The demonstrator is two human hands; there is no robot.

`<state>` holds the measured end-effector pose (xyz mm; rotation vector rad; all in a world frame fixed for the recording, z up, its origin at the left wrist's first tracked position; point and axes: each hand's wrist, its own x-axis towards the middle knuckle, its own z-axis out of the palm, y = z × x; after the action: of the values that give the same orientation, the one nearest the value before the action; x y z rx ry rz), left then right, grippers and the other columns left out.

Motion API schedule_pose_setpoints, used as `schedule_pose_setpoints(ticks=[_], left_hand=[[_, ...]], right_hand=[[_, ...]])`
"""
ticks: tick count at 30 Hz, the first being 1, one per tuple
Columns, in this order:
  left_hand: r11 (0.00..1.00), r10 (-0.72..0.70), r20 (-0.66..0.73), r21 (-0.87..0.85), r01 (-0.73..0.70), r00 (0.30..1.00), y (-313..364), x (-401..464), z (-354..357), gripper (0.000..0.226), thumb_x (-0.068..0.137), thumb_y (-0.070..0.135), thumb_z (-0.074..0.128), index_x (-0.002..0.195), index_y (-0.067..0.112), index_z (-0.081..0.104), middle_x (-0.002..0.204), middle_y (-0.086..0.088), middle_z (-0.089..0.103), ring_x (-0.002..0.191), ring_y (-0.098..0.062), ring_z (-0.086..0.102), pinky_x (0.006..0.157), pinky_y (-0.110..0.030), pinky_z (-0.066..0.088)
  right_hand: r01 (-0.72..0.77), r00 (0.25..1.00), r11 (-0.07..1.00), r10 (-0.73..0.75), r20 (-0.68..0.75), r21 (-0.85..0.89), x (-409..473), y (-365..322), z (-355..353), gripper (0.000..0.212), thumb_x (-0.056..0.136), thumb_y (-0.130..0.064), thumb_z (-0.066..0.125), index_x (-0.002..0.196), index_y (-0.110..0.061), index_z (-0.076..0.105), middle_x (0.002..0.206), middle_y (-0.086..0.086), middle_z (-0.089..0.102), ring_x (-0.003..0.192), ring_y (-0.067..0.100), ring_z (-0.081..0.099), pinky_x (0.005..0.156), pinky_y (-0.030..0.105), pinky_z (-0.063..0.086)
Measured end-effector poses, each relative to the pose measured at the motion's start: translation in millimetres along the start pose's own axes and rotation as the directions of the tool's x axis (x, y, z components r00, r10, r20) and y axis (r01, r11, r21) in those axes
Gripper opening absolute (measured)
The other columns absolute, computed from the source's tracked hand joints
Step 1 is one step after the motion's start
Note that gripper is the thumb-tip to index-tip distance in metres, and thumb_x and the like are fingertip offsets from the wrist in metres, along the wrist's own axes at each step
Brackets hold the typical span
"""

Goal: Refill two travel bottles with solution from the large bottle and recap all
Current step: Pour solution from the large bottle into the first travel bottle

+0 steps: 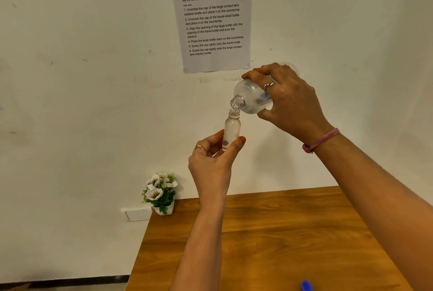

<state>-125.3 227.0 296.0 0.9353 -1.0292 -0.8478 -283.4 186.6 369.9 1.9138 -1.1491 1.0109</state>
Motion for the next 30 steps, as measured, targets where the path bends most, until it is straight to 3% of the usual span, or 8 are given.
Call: schedule_pose_setpoints(ticks=[5, 9, 13, 18, 23, 30], left_hand=[[1.000, -0.006, 0.003, -0.009, 0.006, 1.000, -1.1, -0.8, 0.3, 0.034, 0.065, 0.021, 0.085, 0.093, 0.027, 0.066, 0.090, 0.009, 0.070, 0.076, 0.009, 0.064, 0.061, -0.004, 0.048], [0.999, -0.027, 0.005, -0.035, 0.028, 1.000, -3.6, -1.0, 0.6, 0.034, 0.064, 0.022, 0.085, 0.091, 0.029, 0.067, 0.090, 0.006, 0.072, 0.080, -0.001, 0.068, 0.063, -0.009, 0.050], [0.998, -0.035, 0.009, -0.055, 0.036, 0.999, -6.8, -2.3, 0.9, 0.033, 0.064, 0.021, 0.085, 0.090, 0.028, 0.066, 0.090, 0.004, 0.072, 0.081, -0.003, 0.068, 0.064, -0.010, 0.050], [0.995, -0.071, 0.036, -0.068, 0.073, 0.997, -17.8, -6.8, 1.1, 0.034, 0.065, 0.020, 0.085, 0.093, 0.025, 0.066, 0.093, 0.001, 0.073, 0.087, -0.008, 0.069, 0.066, -0.012, 0.051], [0.991, -0.119, 0.089, -0.042, 0.123, 0.989, -40.0, -20.5, -3.1, 0.035, 0.068, 0.015, 0.083, 0.095, 0.024, 0.064, 0.094, 0.003, 0.073, 0.087, -0.005, 0.069, 0.067, -0.013, 0.052], [0.971, -0.236, 0.153, 0.076, 0.227, 0.960, -89.6, -55.9, -18.1, 0.041, 0.070, 0.013, 0.081, 0.107, 0.014, 0.062, 0.100, 0.000, 0.072, 0.091, -0.009, 0.070, 0.075, -0.020, 0.055]], right_hand=[[-0.046, 0.998, 0.998, 0.045, 0.046, 0.032, -3.0, -1.1, -0.2, 0.066, 0.063, -0.017, 0.082, 0.124, -0.015, 0.057, 0.116, 0.011, 0.059, 0.104, 0.031, 0.056, 0.067, 0.036, 0.053], [-0.104, 0.990, 0.993, 0.098, 0.106, 0.048, -6.5, -0.1, 1.5, 0.066, 0.064, -0.019, 0.080, 0.126, -0.019, 0.055, 0.116, 0.006, 0.057, 0.104, 0.026, 0.054, 0.063, 0.025, 0.040], [-0.204, 0.966, 0.972, 0.180, 0.187, 0.118, -10.6, 2.5, 2.9, 0.069, 0.065, -0.023, 0.080, 0.128, -0.024, 0.051, 0.117, 0.001, 0.054, 0.105, 0.020, 0.051, 0.064, 0.024, 0.041], [-0.452, 0.881, 0.833, 0.359, 0.308, 0.320, -20.5, 9.0, 9.0, 0.070, 0.060, -0.030, 0.082, 0.123, -0.031, 0.052, 0.108, -0.005, 0.051, 0.094, 0.013, 0.051, 0.070, 0.027, 0.047], [-0.607, 0.791, 0.664, 0.453, 0.411, 0.437, -50.8, 14.2, 18.6, 0.073, 0.059, -0.022, 0.085, 0.124, -0.027, 0.052, 0.112, -0.003, 0.052, 0.097, 0.010, 0.048, 0.068, 0.007, 0.040], [-0.721, 0.691, 0.527, 0.504, 0.518, 0.450, -106.6, 10.8, 26.4, 0.074, 0.060, -0.019, 0.086, 0.125, -0.023, 0.051, 0.115, -0.003, 0.052, 0.104, 0.012, 0.047, 0.082, 0.021, 0.040]])
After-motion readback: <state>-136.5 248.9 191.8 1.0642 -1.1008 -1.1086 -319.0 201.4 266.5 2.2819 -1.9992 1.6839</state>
